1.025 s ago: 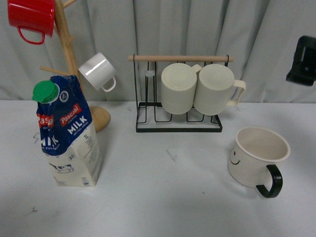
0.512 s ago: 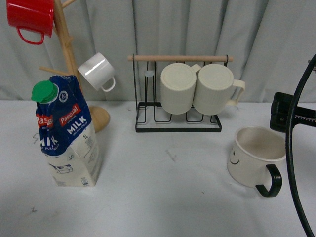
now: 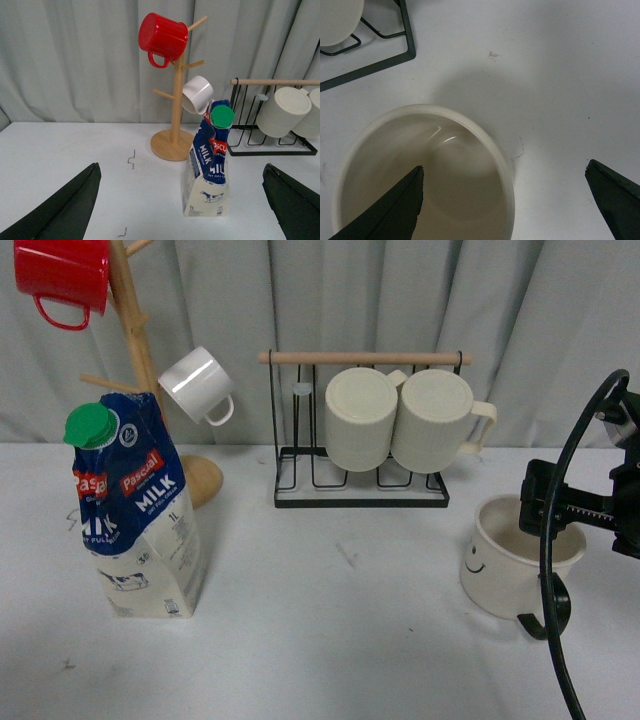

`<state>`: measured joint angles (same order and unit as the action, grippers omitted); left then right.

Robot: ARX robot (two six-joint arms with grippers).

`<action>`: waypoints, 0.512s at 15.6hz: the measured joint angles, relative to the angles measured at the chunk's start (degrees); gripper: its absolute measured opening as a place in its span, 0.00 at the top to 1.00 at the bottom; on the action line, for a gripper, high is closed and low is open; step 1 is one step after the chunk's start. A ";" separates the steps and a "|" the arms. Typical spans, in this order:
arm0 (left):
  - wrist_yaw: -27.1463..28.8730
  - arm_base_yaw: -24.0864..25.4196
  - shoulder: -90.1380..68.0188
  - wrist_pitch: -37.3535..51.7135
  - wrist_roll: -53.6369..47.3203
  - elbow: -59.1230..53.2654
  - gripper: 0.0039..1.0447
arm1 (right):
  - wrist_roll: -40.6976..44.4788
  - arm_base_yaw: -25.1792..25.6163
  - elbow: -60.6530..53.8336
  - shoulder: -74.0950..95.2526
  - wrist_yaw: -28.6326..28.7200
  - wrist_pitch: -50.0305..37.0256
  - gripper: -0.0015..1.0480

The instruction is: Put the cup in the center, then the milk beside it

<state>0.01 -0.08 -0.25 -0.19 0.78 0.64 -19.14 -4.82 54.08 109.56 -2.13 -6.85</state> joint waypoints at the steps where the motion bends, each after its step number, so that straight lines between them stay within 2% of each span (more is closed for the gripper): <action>1: 0.00 0.00 0.00 0.00 0.00 0.00 0.06 | -0.17 0.09 -0.46 0.07 -0.02 -0.31 0.06; 2: 0.00 0.00 0.00 -0.02 0.00 0.00 0.06 | -0.46 0.33 -0.50 0.66 0.00 -0.52 0.10; 8: 0.00 0.00 0.00 0.00 0.00 0.00 0.06 | -0.50 0.33 -1.36 0.76 0.02 -1.46 0.75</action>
<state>0.01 -0.08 -0.25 -0.19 0.78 0.64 -19.64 -4.49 52.73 110.32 -2.11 -8.32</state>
